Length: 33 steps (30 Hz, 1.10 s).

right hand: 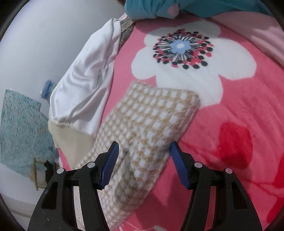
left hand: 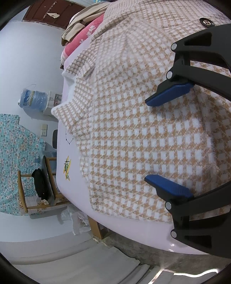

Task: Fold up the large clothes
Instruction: 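Grasp the other coat sleeve with the right tool and lift it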

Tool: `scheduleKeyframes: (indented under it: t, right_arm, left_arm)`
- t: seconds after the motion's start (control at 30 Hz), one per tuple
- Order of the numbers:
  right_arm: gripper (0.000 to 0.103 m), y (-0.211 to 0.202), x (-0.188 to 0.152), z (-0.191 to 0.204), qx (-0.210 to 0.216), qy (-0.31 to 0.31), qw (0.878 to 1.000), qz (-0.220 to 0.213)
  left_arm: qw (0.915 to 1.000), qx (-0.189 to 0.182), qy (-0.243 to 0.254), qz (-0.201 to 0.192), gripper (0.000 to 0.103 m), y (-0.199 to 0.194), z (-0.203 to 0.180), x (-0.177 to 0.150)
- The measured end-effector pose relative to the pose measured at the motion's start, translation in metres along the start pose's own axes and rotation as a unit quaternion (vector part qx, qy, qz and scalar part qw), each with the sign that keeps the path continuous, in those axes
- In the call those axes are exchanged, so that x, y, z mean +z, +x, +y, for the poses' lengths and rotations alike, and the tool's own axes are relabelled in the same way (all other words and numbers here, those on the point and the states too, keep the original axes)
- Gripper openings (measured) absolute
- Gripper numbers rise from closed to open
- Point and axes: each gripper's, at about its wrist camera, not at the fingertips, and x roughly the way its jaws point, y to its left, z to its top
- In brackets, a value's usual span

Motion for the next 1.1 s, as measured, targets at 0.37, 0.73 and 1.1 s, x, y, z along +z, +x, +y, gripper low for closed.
scheduleKeyframes:
  t: [0.37, 0.73, 1.1]
  right_arm:
    - [0.014, -0.033, -0.003, 0.003, -0.025, -0.031, 0.999, -0.021]
    - [0.012, -0.159, -0.069, 0.168, 0.031, -0.264, 0.952, -0.151]
    - [0.019, -0.221, -0.337, 0.361, 0.194, -0.563, 0.788, -0.154]
  left_arm:
    - [1.0, 0.001, 0.0, 0.0, 0.077, 0.0, -0.001, 0.0]
    - [0.9998, 0.004, -0.02, 0.0, 0.063, -0.008, 0.007, 0.003]
    - [0.9977, -0.048, -0.046, -0.007, 0.04, -0.073, 0.051, -0.009]
